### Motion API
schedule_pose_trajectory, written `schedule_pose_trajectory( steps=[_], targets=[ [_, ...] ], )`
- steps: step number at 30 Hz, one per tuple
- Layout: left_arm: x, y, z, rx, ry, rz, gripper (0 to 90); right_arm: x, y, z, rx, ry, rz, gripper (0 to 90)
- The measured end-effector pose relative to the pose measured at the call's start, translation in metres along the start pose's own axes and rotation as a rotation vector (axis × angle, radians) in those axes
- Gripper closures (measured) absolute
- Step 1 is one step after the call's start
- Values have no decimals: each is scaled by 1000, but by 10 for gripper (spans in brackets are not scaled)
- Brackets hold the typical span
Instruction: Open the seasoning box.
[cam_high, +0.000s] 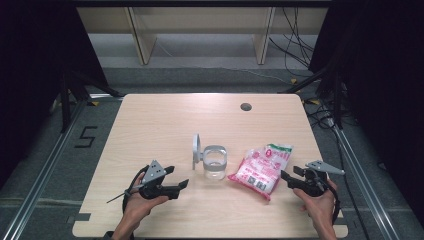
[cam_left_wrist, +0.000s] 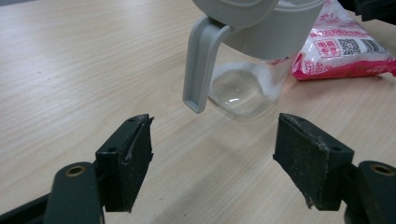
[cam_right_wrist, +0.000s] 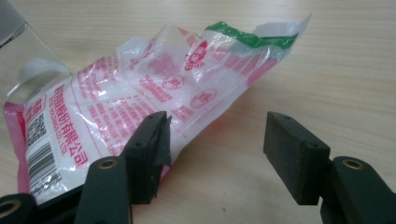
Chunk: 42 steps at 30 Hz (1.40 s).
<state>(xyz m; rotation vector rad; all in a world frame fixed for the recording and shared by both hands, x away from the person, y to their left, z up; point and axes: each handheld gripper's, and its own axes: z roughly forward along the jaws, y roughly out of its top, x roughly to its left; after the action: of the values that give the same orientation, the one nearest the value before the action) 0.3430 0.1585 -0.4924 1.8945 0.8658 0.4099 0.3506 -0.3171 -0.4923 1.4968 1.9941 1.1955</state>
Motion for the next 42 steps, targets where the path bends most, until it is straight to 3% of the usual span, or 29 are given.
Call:
schedule_pose_trajectory(
  steps=[3,4,5,7,8,9,10,11,12,16,19,20,21,22,23,25,26,27,30,32,33,34,40,41,42],
  targets=[
    [-1,0,2,-10,-14,-7,268,-1,3,5,-1,-17,0,393],
    [0,0,1,7,-6,6,268,2,3,7,-10,-7,61,393],
    [0,0,1,2,-10,1,268,-2,4,9,0,-13,21,397],
    [0,1,1,-6,-15,3,268,-4,5,14,-6,-16,31,404],
    [0,2,1,-5,-16,7,268,-1,5,16,-5,0,79,401],
    [-1,2,2,-16,-20,-15,269,-5,7,17,5,-1,34,402],
    [0,2,1,-12,-18,-10,269,-4,8,17,17,-3,40,402],
    [1,2,1,-8,-17,-8,270,0,8,18,37,-10,80,404],
    [1,2,1,-12,-17,-13,270,-3,9,21,28,-11,33,405],
    [3,2,1,-6,-15,2,270,0,11,28,39,-7,40,415],
    [2,2,2,-7,-19,-8,277,-2,12,35,41,3,46,414],
    [2,3,3,-7,-24,-7,277,3,13,34,57,6,98,416],
    [2,3,4,-8,-25,-9,276,-2,14,36,53,14,48,417],
    [3,3,4,-5,-25,7,275,2,14,39,47,-1,88,419],
    [2,2,4,-4,-25,-13,274,-1,15,41,49,9,52,425],
    [1,3,5,-21,-53,-43,274,-1,15,45,56,-15,47,428],
    [1,3,4,-21,-51,-46,274,-1,15,48,44,-2,44,430],
    [2,4,4,-24,-54,-10,274,0,16,48,56,-8,53,431],
    [-1,5,3,-17,-55,-20,274,-1,16,53,59,-4,66,457],
    [0,6,3,-24,-68,4,274,-1,16,56,46,7,70,475],
    [0,6,4,-20,-68,5,275,-1,16,56,42,19,73,483],
    [-2,5,4,-15,-61,-19,274,0,16,57,49,15,73,494],
    [-2,6,4,-21,-72,-26,274,1,19,61,78,-3,56,559],
    [-1,6,4,-22,-73,-5,274,0,19,62,72,3,42,582],
    [-2,6,4,-18,-69,-24,274,1,19,62,71,9,48,595]
  ],
)
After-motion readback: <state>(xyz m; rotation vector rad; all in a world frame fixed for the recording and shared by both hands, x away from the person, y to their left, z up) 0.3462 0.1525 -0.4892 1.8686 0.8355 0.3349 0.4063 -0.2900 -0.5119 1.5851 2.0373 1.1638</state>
